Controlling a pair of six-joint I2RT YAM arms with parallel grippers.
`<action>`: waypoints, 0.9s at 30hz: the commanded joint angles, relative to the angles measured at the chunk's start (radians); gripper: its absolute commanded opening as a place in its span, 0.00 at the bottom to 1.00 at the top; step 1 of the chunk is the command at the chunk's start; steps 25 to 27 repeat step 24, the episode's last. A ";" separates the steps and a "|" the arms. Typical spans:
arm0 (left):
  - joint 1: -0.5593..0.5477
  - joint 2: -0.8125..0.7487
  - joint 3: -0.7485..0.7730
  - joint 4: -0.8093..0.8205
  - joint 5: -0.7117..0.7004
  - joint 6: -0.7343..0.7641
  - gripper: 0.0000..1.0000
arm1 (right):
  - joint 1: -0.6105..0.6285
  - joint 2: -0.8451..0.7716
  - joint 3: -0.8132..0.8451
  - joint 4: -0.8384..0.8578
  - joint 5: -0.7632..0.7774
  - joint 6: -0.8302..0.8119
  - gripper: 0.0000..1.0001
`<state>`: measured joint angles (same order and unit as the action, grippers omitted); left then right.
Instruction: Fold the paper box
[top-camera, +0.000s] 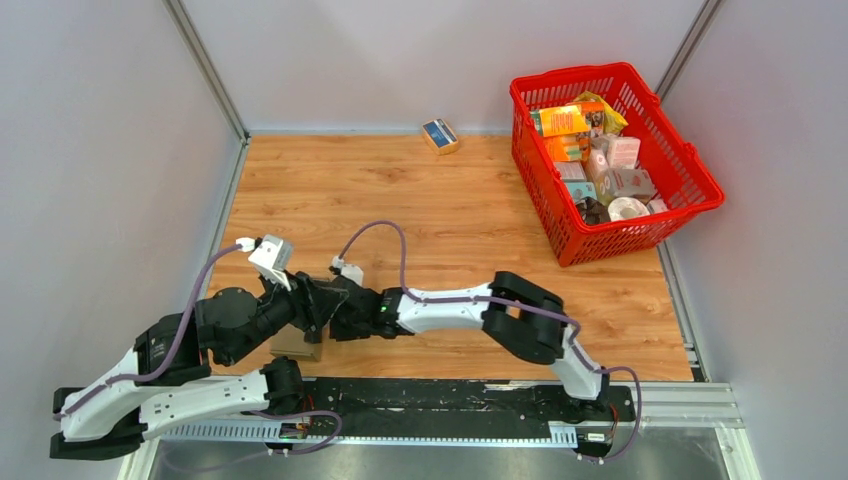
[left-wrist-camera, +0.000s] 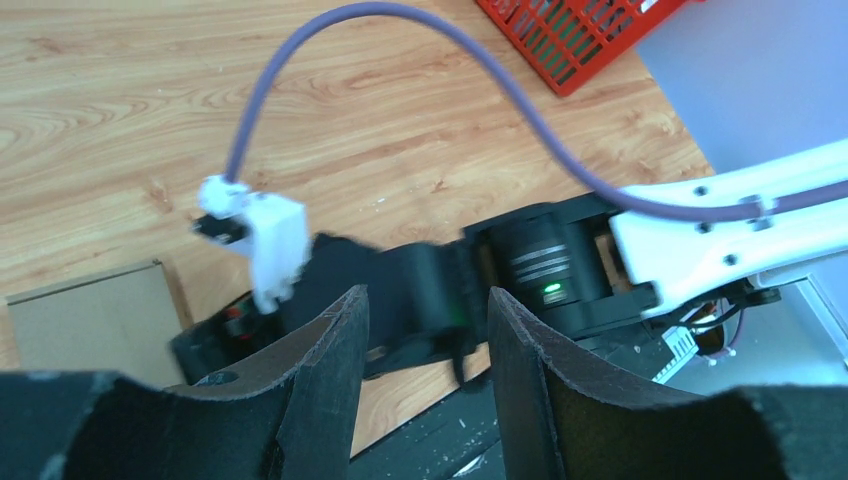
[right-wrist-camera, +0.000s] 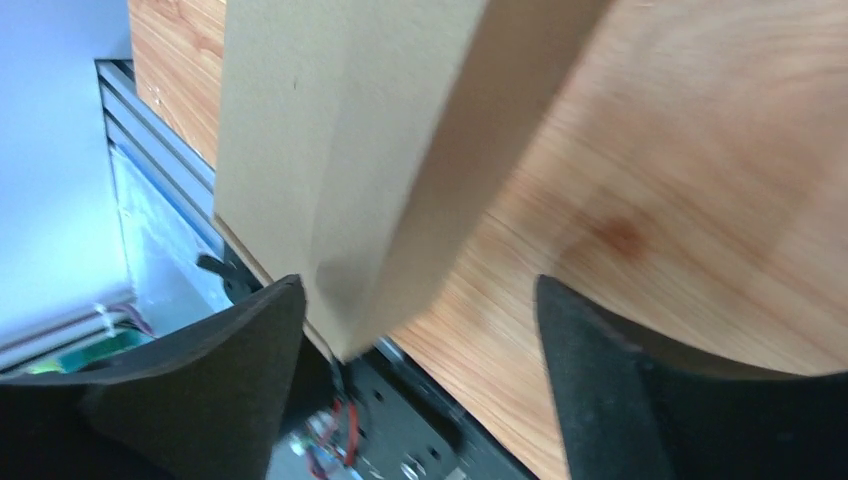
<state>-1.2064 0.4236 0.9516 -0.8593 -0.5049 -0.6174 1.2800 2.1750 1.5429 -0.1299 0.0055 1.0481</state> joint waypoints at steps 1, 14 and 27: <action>0.002 -0.009 0.075 -0.030 -0.049 0.018 0.56 | -0.031 -0.289 -0.150 0.004 0.151 -0.222 0.94; 0.145 0.555 0.725 0.000 0.032 0.378 0.63 | -0.271 -1.214 -0.074 -0.886 0.823 -0.825 1.00; 0.422 0.702 0.928 0.057 0.273 0.374 0.63 | -0.271 -1.382 0.112 -0.829 0.903 -1.019 1.00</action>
